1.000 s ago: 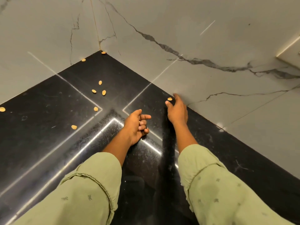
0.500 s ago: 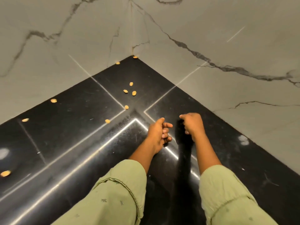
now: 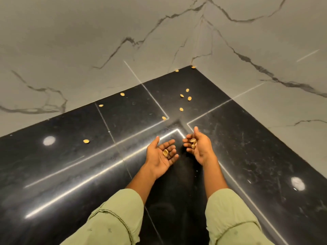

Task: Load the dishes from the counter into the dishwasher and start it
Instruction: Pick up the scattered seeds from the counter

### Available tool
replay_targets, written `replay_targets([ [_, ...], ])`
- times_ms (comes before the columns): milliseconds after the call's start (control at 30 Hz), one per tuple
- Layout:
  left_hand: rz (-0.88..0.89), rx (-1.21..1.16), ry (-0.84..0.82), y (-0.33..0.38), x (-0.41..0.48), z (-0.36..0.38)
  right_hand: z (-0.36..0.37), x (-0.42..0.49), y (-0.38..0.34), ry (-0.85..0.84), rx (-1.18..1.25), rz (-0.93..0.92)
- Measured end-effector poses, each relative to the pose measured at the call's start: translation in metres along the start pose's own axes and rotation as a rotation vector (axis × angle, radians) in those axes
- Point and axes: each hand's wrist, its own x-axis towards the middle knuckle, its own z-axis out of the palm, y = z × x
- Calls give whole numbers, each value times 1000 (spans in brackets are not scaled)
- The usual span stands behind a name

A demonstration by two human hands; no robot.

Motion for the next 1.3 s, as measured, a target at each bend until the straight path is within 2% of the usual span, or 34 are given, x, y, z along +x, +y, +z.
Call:
replay_targets([
  [133,91,107,182,36,-13,-36,39,14,12,89,-261,-187],
  [267,152,152,303,61,-15,-69,78,32,11,152,-636,-386],
  [467,140,192,316,68,-7,-71,104,52,-15,158,-1140,-405],
  [700,86,264,364,72,2,-69,116,61,-23,200,-1354,-398],
  [933,79,267,358,71,2,-69,119,63,-8,246,-1569,-511],
  [1067,79,268,340,72,3,-70,119,56,3,274,-1532,-539],
  [1167,70,257,338,72,3,-71,117,43,6,287,-1348,-443],
  [1200,69,248,335,72,3,-70,116,42,7,258,-1190,-378],
  [1300,76,176,309,71,-1,-68,116,32,13,22,-462,-158],
])
